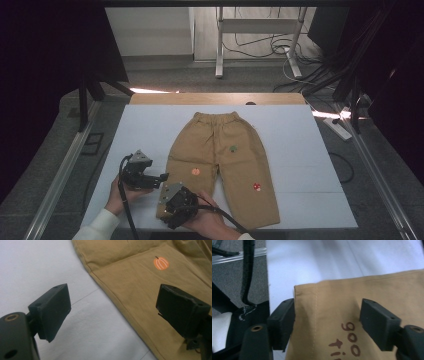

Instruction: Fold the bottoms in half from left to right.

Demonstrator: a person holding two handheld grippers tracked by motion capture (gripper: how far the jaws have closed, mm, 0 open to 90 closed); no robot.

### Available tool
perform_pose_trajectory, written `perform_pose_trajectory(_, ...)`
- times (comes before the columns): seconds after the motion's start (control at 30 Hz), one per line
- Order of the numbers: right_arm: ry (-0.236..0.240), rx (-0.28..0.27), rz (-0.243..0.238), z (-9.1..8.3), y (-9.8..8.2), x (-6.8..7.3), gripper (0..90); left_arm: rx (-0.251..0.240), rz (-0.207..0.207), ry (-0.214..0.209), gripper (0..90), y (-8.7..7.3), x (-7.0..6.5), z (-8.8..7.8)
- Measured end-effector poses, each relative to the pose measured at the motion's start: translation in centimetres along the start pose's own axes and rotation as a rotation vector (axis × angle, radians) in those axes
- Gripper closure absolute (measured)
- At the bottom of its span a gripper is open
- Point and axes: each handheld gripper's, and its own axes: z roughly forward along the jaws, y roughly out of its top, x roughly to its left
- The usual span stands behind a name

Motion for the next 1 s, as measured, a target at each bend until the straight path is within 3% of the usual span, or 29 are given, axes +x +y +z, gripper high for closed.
perform_pose_trajectory(0.1,-0.017,0.002,0.008,-0.3,-0.1,-0.3,44.4,0.000,0.002,0.001,12.3,0.0,0.0,0.0)
perform_pose_trajectory(0.23,-0.014,0.012,0.000,-0.9,-0.2,-0.6,77.3,0.000,0.003,0.003,12.3,0.0,0.1,-0.1)
perform_pose_trajectory(0.3,-0.017,0.021,-0.003,-1.1,-0.4,-0.8,84.4,-0.001,0.001,0.003,12.3,0.0,0.1,-0.1)
perform_pose_trajectory(0.43,0.022,0.020,0.041,-1.4,-0.8,-1.5,85.9,-0.002,-0.001,0.003,12.3,0.0,0.2,0.0)
perform_pose_trajectory(0.57,0.033,0.032,0.033,-1.8,-0.8,-1.5,86.0,0.000,-0.005,0.007,12.4,0.0,0.3,-0.1)
perform_pose_trajectory(0.8,0.030,0.008,0.025,-2.9,-0.9,-1.6,86.3,-0.012,-0.008,0.018,12.6,0.3,0.5,-0.3)
perform_pose_trajectory(1.0,0.041,-0.019,0.029,-3.6,-1.2,-1.5,86.2,-0.020,-0.020,0.025,13.0,1.5,0.8,-0.1)
